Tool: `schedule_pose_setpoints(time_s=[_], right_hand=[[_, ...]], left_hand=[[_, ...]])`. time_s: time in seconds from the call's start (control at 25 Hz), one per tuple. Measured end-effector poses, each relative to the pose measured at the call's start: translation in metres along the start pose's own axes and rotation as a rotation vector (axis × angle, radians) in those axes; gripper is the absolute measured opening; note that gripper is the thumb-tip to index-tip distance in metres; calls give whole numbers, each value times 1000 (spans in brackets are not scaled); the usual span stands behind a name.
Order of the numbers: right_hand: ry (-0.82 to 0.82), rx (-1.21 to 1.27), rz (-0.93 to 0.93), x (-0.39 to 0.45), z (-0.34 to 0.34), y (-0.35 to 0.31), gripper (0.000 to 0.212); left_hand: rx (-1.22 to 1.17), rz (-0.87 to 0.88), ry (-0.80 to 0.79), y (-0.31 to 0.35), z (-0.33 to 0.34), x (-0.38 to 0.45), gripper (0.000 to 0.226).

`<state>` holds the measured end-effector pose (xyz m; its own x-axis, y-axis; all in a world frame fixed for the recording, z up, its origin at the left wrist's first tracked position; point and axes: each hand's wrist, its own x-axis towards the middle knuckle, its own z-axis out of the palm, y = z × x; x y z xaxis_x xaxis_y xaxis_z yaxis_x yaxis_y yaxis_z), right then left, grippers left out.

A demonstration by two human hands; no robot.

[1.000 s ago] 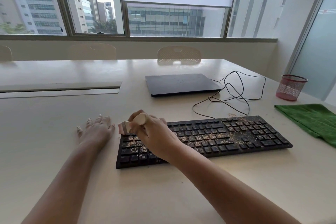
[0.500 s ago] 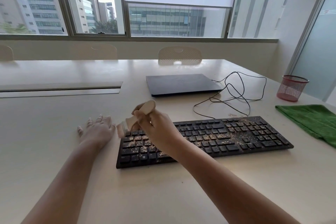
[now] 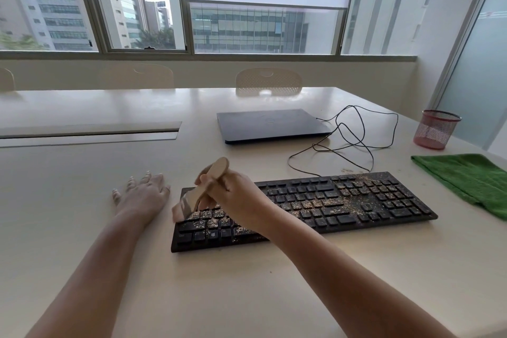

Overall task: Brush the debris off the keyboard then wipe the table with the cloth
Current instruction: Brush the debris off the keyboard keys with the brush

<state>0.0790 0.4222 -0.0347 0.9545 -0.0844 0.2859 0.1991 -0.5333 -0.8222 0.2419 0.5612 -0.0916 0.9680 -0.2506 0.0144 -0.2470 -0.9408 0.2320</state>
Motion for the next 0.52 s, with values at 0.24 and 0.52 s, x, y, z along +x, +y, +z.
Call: schedule_pose_setpoints(time_s=[0.24,0.52], right_hand=[[35,0,-15,1,-4,6,19],[-21,54,-18,3,0,9,18]], left_hand=[[1,9,3,-2,1,0,52],[-15,6,1,1,-1,-3,51]])
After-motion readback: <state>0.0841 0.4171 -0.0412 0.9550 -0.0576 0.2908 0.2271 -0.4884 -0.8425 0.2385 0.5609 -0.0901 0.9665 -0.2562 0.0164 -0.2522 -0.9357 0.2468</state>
